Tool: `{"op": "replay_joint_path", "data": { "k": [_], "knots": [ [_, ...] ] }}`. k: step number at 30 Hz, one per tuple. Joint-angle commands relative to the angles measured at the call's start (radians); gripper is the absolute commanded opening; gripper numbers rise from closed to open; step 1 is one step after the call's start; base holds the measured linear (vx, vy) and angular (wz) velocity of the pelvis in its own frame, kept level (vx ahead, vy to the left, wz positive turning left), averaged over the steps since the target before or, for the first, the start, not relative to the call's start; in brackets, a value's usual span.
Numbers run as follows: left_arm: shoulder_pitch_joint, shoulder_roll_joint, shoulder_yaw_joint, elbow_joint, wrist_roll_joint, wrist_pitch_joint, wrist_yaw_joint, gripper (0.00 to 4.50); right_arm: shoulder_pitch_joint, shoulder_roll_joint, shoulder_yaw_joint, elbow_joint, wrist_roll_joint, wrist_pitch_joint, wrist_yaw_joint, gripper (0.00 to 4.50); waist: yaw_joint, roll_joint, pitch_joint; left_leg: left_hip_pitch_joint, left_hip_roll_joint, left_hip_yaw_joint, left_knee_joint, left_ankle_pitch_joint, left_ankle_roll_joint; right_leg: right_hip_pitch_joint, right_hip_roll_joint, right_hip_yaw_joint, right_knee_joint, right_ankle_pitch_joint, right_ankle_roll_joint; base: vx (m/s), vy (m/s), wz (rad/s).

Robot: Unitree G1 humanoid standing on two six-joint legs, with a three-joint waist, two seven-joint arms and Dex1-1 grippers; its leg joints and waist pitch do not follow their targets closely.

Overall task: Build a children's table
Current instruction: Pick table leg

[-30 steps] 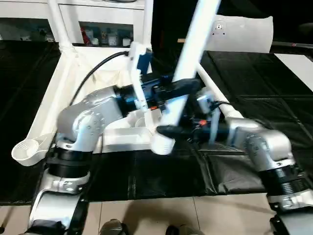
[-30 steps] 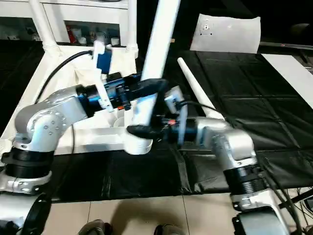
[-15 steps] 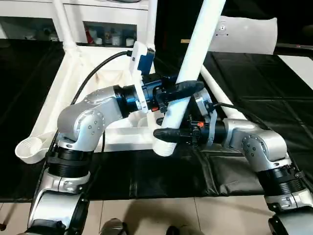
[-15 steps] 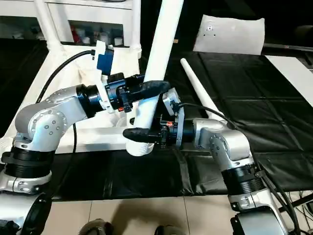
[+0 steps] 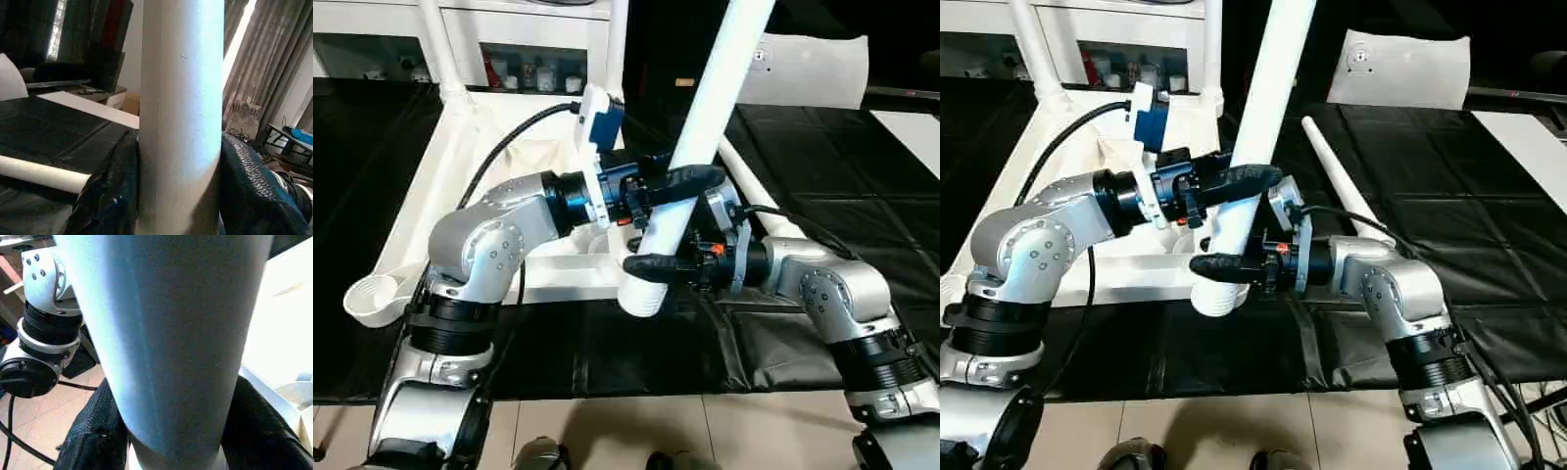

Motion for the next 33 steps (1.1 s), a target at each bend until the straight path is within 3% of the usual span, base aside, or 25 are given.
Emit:
{"op": "replay_joint_path", "data": {
  "k": [1, 7, 9, 11, 13, 14, 17, 20, 22, 24, 25, 26, 29, 31, 33],
  "knots": [
    [-0.025, -0.002, -0.003, -0.005, 0.004, -0.006, 0.006, 1.82, 0.003, 0.000, -0.018, -0.011, 0.019, 0.003, 0.015, 2.01, 0.000, 0.007, -0.103, 0.019, 0.049, -0.015, -0.070, -0.136, -0.007, 0.058, -0.087, 0.051, -0.074, -0.286, -0.169, 0.000, 0.000, 0.00],
    [-0.028, -0.018, 0.012, -0.002, 0.001, 0.008, 0.042, 1.82, 0.019, 0.003, -0.020, -0.025, 0.021, 0.003, 0.006, 1.98, 0.000, 0.011, -0.103, 0.018, 0.048, -0.015, -0.069, -0.142, -0.008, 0.058, -0.087, 0.052, -0.075, -0.278, -0.175, 0.000, 0.000, 0.00],
    [-0.026, -0.027, 0.017, -0.012, -0.006, 0.016, 0.059, 2.52, 0.025, 0.006, -0.023, -0.029, 0.021, 0.001, -0.001, 1.97, 0.001, 0.009, -0.104, 0.019, 0.048, -0.015, -0.069, -0.141, -0.008, 0.059, -0.087, 0.051, -0.073, -0.272, -0.178, 0.000, 0.000, 0.00],
    [-0.024, -0.036, 0.022, -0.023, -0.015, 0.024, 0.071, 2.54, 0.030, 0.009, -0.025, -0.033, 0.021, -0.001, -0.007, 1.96, 0.001, 0.009, -0.104, 0.018, 0.049, -0.016, -0.069, -0.139, -0.005, 0.060, -0.088, 0.051, -0.073, -0.266, -0.182, 0.000, 0.000, 0.00],
    [-0.016, -0.062, 0.047, -0.054, -0.067, 0.069, 0.105, 2.72, 0.043, 0.018, -0.028, -0.043, 0.019, -0.008, -0.027, 1.94, 0.001, 0.009, -0.105, 0.018, 0.050, -0.015, -0.068, -0.140, -0.008, 0.060, -0.089, 0.051, -0.071, -0.264, -0.188, 0.000, 0.000, 0.00],
    [-0.010, -0.082, 0.069, -0.067, -0.105, 0.090, 0.126, 2.95, 0.049, 0.026, -0.031, -0.045, 0.017, -0.013, -0.039, 1.93, 0.001, 0.014, -0.104, 0.017, 0.049, -0.016, -0.068, -0.139, -0.009, 0.060, -0.088, 0.050, -0.070, -0.261, -0.191, 0.000, 0.000, 0.00],
    [-0.005, -0.132, 0.124, -0.080, -0.179, 0.111, 0.184, 3.01, 0.057, 0.043, -0.041, -0.046, 0.016, -0.021, -0.063, 1.93, 0.002, 0.009, -0.103, 0.017, 0.047, -0.015, -0.066, -0.148, -0.010, 0.060, -0.088, 0.050, -0.075, -0.279, -0.191, 0.000, 0.000, 0.00],
    [0.001, -0.193, 0.196, -0.086, -0.250, 0.084, 0.265, 3.32, 0.074, 0.074, -0.056, -0.048, 0.013, -0.034, -0.105, 1.93, 0.003, 0.007, -0.103, 0.015, 0.047, -0.015, -0.067, -0.153, -0.004, 0.060, -0.086, 0.049, -0.080, -0.294, -0.182, 0.000, 0.000, 0.00],
    [0.001, -0.213, 0.223, -0.091, -0.252, 0.045, 0.298, 3.41, 0.080, 0.096, -0.070, -0.046, 0.009, -0.043, -0.141, 1.93, 0.003, 0.007, -0.104, 0.015, 0.047, -0.017, -0.068, -0.151, -0.004, 0.061, -0.086, 0.048, -0.082, -0.297, -0.175, 0.000, 0.000, 0.00],
    [0.001, -0.215, 0.236, -0.091, -0.241, 0.025, 0.310, 3.65, 0.082, 0.111, -0.080, -0.042, 0.003, -0.054, -0.167, 1.93, 0.002, 0.012, -0.103, 0.015, 0.047, -0.017, -0.069, -0.154, -0.004, 0.058, -0.086, 0.048, -0.083, -0.302, -0.167, 0.000, 0.000, 0.00],
    [0.007, -0.208, 0.258, -0.088, -0.200, -0.009, 0.336, 3.73, 0.085, 0.139, -0.097, -0.037, -0.012, -0.077, -0.225, 1.93, 0.002, 0.022, -0.102, 0.017, 0.046, -0.019, -0.070, -0.165, -0.011, 0.058, -0.084, 0.047, -0.083, -0.320, -0.151, 0.000, 0.000, 0.00],
    [0.007, -0.208, 0.259, -0.088, -0.198, -0.011, 0.337, 3.76, 0.085, 0.140, -0.098, -0.036, -0.012, -0.078, -0.228, 1.93, -0.004, 0.016, -0.100, 0.018, 0.046, -0.019, -0.072, -0.179, -0.016, 0.055, -0.082, 0.046, -0.087, -0.332, -0.140, 0.000, 0.000, 0.00],
    [0.024, -0.179, 0.284, -0.067, -0.108, -0.052, 0.408, 3.85, 0.090, 0.170, -0.112, -0.034, -0.047, -0.126, -0.303, 1.93, -0.005, 0.017, -0.102, 0.021, 0.046, -0.019, -0.073, -0.182, -0.022, 0.055, -0.082, 0.047, -0.087, -0.338, -0.128, 0.000, 0.000, 0.00],
    [0.030, -0.165, 0.283, -0.057, -0.075, -0.060, 0.430, 4.17, 0.091, 0.172, -0.112, -0.034, -0.058, -0.137, -0.315, 1.93, -0.005, 0.021, -0.102, 0.021, 0.046, -0.021, -0.075, -0.182, -0.026, 0.053, -0.081, 0.047, -0.085, -0.330, -0.118, 0.000, 0.000, 0.00],
    [0.070, -0.078, 0.193, -0.039, 0.075, -0.088, 0.454, 4.21, 0.106, 0.184, -0.107, -0.052, -0.086, -0.182, -0.343, 1.93, -0.006, 0.020, -0.102, 0.021, 0.044, -0.020, -0.076, -0.184, -0.022, 0.053, -0.080, 0.049, -0.084, -0.340, -0.099, 0.000, 0.000, 0.00]
  ]
}}
